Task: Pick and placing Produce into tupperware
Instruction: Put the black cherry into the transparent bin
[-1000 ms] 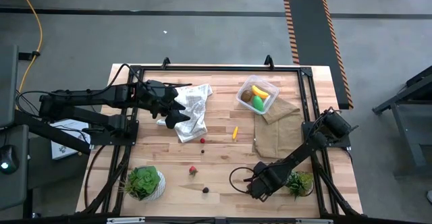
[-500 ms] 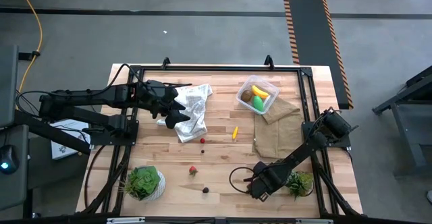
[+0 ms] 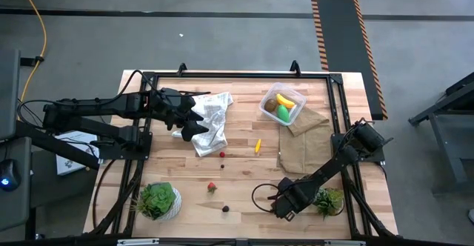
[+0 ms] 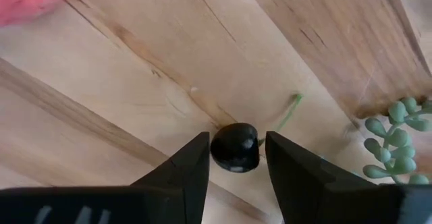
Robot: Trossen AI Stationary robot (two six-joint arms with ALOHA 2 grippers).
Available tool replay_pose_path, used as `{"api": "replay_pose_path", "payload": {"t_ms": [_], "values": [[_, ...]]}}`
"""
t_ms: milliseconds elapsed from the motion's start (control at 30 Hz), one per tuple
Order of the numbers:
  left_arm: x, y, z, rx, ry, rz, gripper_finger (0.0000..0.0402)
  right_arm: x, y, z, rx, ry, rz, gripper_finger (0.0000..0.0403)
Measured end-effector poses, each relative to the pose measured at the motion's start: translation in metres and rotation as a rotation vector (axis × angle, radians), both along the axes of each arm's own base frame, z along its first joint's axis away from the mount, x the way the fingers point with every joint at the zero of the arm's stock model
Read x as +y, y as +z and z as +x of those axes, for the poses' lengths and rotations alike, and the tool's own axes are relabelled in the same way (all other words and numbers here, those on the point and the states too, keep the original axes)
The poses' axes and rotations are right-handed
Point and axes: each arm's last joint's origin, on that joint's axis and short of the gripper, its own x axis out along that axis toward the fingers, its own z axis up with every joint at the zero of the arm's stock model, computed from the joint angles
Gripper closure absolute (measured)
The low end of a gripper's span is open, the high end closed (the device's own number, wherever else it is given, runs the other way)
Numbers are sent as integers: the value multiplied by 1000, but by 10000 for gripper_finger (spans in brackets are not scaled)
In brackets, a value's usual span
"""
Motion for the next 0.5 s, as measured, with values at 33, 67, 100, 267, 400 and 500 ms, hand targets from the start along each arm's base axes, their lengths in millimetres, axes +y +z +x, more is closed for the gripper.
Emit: {"api": "replay_pose_path", "payload": {"t_ms": [33,67,100,267,400,500], "values": [[0,0,0,0,0,0,73,0,0,0,0,1,2,268],[0,0,0,0,0,0,73,0,0,0,0,1,2,268],[0,0,0,0,0,0,73,0,0,0,2,2,0,268],[0,0,0,0,0,0,73,0,0,-1,8,4,4,275],[0,0,0,0,0,0,73,0,0,-1,8,6,5,291],[0,0,0,0,0,0,73,0,0,-1,8,6,6,301]]}}
